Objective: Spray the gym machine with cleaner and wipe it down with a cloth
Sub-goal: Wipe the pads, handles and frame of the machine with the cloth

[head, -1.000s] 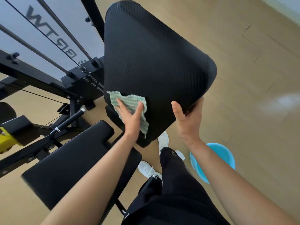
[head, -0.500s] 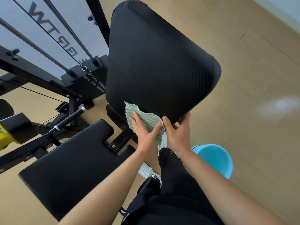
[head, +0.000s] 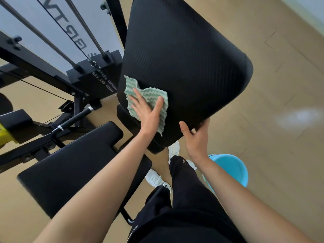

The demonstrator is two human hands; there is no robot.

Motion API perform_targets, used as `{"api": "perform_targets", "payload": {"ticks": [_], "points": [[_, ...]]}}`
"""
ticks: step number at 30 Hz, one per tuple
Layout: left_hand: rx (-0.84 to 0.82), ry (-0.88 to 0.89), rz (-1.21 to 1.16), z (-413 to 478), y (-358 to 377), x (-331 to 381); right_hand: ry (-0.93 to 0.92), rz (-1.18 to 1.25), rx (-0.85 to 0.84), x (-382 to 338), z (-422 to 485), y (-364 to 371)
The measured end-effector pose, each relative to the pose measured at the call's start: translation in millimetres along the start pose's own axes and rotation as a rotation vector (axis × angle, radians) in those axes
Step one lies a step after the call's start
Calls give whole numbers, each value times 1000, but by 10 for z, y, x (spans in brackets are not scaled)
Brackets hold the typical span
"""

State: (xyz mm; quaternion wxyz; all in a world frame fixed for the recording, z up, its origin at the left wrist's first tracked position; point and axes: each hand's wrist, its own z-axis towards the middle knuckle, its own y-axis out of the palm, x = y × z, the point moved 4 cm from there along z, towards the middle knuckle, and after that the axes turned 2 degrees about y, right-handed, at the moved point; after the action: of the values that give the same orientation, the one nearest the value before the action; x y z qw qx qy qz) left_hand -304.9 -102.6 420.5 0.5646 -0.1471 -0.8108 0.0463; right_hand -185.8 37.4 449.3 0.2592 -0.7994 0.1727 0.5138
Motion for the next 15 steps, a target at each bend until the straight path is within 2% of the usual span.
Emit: {"api": "perform_targets", "payload": {"ticks": [2, 8, 11, 15], "points": [[-29, 56, 53, -174, 99, -159, 6, -4, 21, 20, -2, 4], [-165, -199, -4, -674, 313, -1236, 65, -91, -37, 276, -26, 103], [-190, -230, -29, -610, 298, -1379, 139, -135, -83, 532, -50, 181], [-114, -320, -149, -247, 47, -1403, 255, -118, -83, 749, -19, 283]]}}
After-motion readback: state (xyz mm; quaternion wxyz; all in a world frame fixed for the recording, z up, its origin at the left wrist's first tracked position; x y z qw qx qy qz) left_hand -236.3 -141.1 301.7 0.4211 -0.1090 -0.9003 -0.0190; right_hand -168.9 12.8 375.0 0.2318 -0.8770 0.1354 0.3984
